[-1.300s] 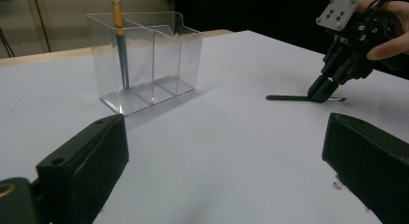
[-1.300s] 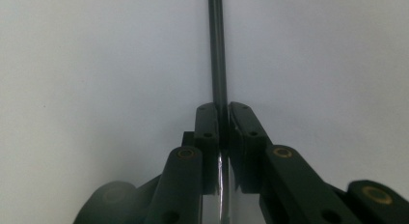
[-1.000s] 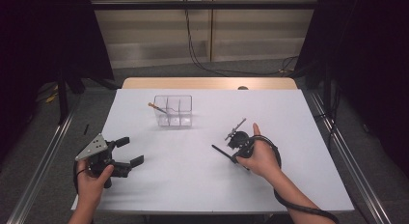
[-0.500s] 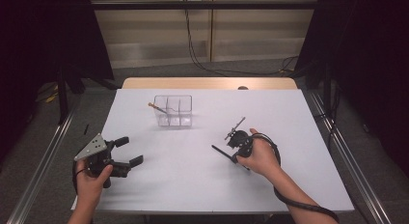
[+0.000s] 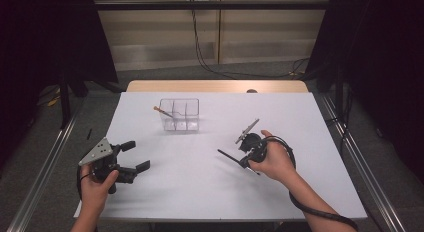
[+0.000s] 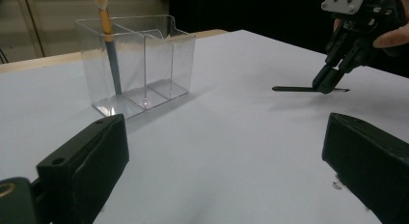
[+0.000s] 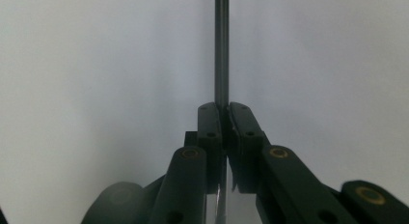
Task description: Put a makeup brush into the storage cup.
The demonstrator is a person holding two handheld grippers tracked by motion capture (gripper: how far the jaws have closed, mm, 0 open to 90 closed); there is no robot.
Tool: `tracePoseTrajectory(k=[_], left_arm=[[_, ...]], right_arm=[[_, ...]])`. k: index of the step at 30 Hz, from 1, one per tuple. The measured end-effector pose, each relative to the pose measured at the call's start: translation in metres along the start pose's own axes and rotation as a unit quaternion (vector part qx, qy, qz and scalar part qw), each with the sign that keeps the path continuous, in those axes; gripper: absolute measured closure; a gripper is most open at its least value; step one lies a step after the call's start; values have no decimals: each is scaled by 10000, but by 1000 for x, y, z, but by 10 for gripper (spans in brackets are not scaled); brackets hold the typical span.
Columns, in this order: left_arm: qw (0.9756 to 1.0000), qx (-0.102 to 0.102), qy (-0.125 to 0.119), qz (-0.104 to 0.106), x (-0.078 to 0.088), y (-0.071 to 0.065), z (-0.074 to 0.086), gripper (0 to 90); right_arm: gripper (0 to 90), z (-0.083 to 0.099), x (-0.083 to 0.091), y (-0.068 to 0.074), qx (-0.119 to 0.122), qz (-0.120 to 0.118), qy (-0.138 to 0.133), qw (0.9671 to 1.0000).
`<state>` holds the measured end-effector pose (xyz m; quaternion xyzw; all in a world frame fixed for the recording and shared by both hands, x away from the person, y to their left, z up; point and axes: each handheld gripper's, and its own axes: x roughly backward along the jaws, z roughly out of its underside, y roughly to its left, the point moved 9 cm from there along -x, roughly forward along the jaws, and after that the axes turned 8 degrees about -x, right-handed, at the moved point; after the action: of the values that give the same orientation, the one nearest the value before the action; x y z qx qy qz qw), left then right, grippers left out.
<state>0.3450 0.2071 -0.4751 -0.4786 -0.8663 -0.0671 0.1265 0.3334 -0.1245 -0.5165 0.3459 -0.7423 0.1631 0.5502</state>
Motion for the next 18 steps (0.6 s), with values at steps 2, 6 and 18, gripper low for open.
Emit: tracePoseTrajectory(k=[2, 6, 18], left_arm=[[10000, -21, -5, 7, 0, 0, -1, 25], [10000, -32, 5, 39, -2, -2, -2, 25], [9999, -84, -3, 146, -9, -7, -7, 24]], right_arm=[[847, -1, 1, 3, 91, -22, -28, 10000], [847, -4, 2, 9, 260, -77, -70, 9996], [847, -12, 5, 26, 675, -280, -182, 9972]])
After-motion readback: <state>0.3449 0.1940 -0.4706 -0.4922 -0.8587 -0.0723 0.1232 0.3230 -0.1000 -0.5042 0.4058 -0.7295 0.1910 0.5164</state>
